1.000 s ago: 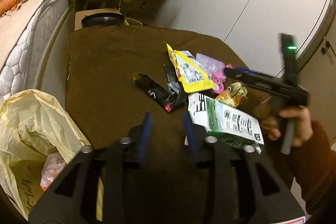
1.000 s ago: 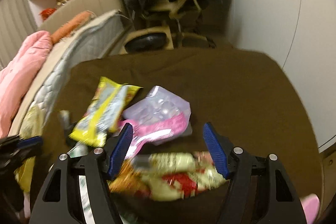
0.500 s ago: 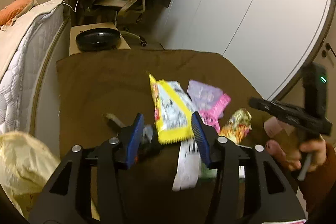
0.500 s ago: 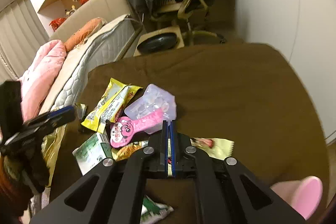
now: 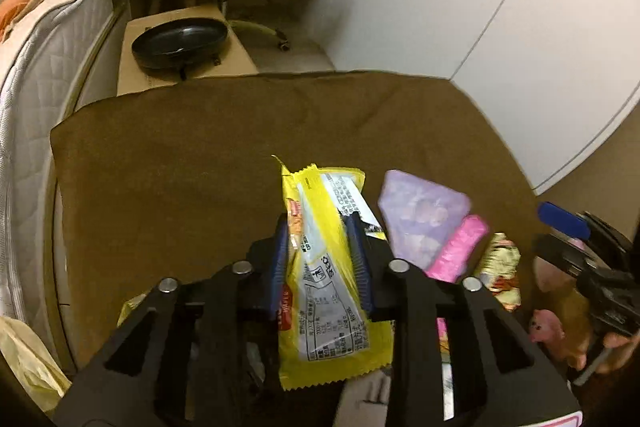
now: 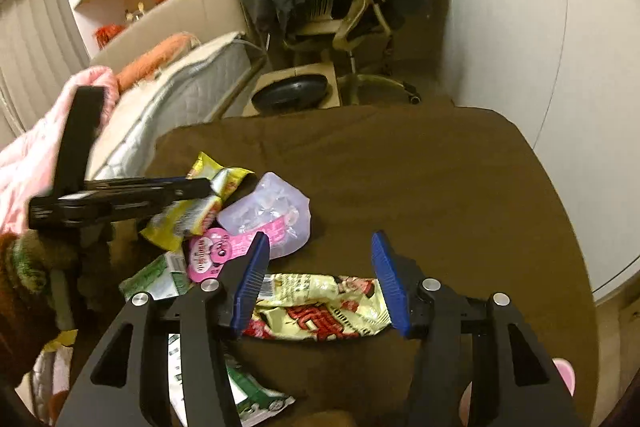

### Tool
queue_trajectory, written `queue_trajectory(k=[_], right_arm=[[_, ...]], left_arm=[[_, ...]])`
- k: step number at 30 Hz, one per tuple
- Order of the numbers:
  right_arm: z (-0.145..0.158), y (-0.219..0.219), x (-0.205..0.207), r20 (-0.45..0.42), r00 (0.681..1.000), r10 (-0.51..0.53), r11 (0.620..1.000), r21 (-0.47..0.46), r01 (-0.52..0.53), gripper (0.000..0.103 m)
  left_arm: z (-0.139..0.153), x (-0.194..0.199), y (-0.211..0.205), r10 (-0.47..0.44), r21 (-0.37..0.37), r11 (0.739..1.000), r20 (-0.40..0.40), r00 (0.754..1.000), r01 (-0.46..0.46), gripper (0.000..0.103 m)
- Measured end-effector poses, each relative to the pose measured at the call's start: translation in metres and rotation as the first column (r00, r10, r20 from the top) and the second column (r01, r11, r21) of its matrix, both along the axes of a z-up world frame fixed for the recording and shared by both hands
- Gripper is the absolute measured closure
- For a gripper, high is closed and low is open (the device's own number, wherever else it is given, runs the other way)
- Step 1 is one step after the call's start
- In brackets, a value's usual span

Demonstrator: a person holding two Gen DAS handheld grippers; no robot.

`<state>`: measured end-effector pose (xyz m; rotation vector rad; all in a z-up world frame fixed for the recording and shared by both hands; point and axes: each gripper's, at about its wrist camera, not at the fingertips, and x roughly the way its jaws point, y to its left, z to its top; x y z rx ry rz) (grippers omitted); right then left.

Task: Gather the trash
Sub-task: 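Grasp the yellow snack bar wrapper with the left tool while the right tool grasps the lilac plastic tray, then carry the yellow wrapper and lilac tray into the yellow bag and open both tools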

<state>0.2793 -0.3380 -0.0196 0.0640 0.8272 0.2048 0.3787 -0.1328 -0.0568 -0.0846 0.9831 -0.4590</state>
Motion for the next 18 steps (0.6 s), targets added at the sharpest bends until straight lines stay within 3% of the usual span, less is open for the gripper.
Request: queue_trajectory(k=[3, 7, 13, 16, 17, 18], right_arm=[[-0.003, 0.007, 0.015, 0.005, 1.000, 0.024, 1.000, 0.006, -0.024, 0.053], [-0.015, 0.014, 0.042, -0.042, 0.998, 0.045, 0.998, 0.041, -0.043, 0.053], [-0.045, 0.030, 0.078, -0.146, 0.987, 0.066, 0.998, 0.010, -0.066, 0.055], [-0.050, 0.035, 0.077, -0.166, 0.980, 0.109, 0.994, 0.025, -0.106, 0.081], [-0.050, 0.036, 0.073, -0.164, 0.978, 0.126, 0.992, 0.039, -0.121, 0.094], [-0.048, 0.035, 0.070, -0.159, 0.978, 0.132, 0.991, 0.054, -0.125, 0.094]], left_arm=[[0.019, -0.018, 0.006, -0.005, -0.002, 1.000, 0.067, 0.998, 0.005, 0.080], [0.049, -0.051, 0.023, 0.028, -0.060, 0.998, 0.123, 0.992, -0.021, 0.080], [0.070, -0.092, 0.041, 0.040, -0.143, 0.990, 0.139, 0.989, -0.020, 0.078], [0.069, -0.112, 0.046, 0.041, -0.169, 0.985, 0.121, 0.992, -0.021, 0.077], [0.067, -0.120, 0.048, 0.041, -0.172, 0.985, 0.114, 0.993, -0.021, 0.076], [0.066, -0.126, 0.049, 0.038, -0.172, 0.985, 0.110, 0.993, -0.019, 0.076]])
